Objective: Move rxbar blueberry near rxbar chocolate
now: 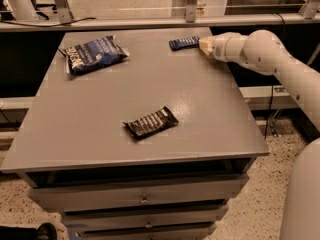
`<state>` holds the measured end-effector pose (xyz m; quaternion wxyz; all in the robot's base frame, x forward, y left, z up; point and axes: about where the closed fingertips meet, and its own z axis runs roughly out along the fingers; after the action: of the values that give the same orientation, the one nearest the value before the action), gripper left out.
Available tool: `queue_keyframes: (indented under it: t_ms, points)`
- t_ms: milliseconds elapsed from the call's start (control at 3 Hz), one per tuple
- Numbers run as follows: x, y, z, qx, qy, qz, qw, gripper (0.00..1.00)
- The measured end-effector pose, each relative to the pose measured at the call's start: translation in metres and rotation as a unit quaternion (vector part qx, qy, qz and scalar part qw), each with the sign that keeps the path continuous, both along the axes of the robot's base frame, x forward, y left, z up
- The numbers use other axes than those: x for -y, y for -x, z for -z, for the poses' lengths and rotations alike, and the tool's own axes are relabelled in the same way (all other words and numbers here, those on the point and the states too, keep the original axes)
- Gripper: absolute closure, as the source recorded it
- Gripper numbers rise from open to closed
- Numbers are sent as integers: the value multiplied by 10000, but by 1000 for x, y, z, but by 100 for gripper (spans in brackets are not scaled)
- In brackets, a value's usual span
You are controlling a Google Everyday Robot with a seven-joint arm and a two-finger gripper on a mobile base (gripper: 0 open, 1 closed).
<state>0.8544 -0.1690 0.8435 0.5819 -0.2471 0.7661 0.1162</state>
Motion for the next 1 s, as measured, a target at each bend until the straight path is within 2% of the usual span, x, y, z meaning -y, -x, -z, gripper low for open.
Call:
queue_keyframes:
  t_ms: [333, 667, 1000]
  points:
    - [5, 6, -27, 300, 38, 32, 9995, 100]
    - [2, 21, -53, 520, 16, -52, 9986, 100]
    - [-5, 46, -70, 541, -166, -260, 9981, 100]
